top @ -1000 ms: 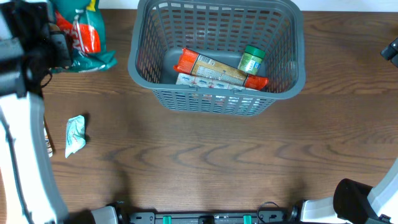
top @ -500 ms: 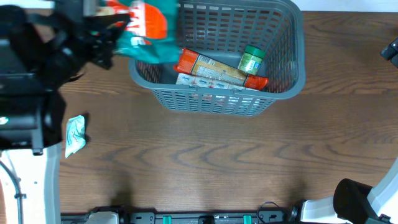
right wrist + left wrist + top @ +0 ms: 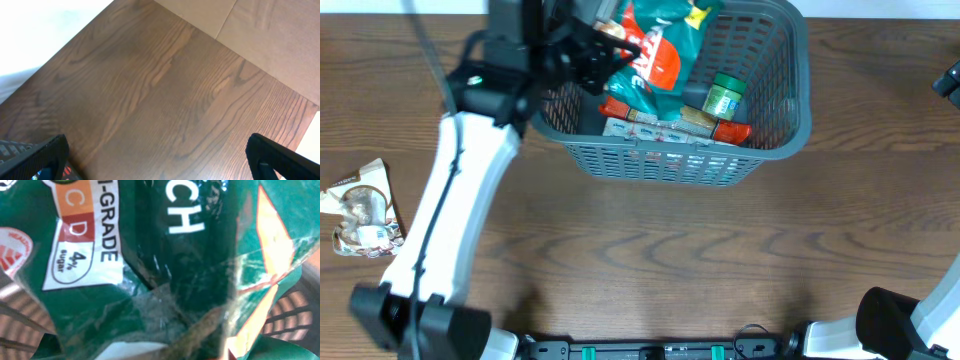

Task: Pack container
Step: 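Carry the Nescafe pouch into the basket and open the left gripper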

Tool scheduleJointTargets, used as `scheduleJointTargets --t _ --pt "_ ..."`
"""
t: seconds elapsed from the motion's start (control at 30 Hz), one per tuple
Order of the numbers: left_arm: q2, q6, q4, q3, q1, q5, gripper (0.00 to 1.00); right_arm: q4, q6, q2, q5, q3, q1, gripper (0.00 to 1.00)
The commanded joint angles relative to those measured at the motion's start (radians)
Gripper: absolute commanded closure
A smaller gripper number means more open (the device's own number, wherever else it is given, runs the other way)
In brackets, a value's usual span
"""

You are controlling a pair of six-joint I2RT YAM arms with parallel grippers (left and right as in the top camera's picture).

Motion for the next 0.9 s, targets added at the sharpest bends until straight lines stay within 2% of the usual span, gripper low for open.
scheduleJointTargets --t 0.0,0.33,0.57,0.87 --pt "0.003 -0.046 0.032 0.045 -0.033 -0.068 0.94 -0.001 0.011 -0.001 0.008 -0.001 -0.004 0.01" --pt "0.058 -0.238 -0.097 0.045 -0.052 -0.288 0.94 -0.001 0.011 -0.001 0.008 -0.001 -0.004 0.01" --pt "0.058 -0.232 -0.22 0.045 -0.052 -0.357 0.94 -0.001 0.011 -0.001 0.008 -0.001 -0.004 0.01" --pt "0.058 -0.229 -0.227 0.045 -0.053 -0.355 0.94 -0.001 0.011 -0.001 0.008 -0.001 -0.004 0.01"
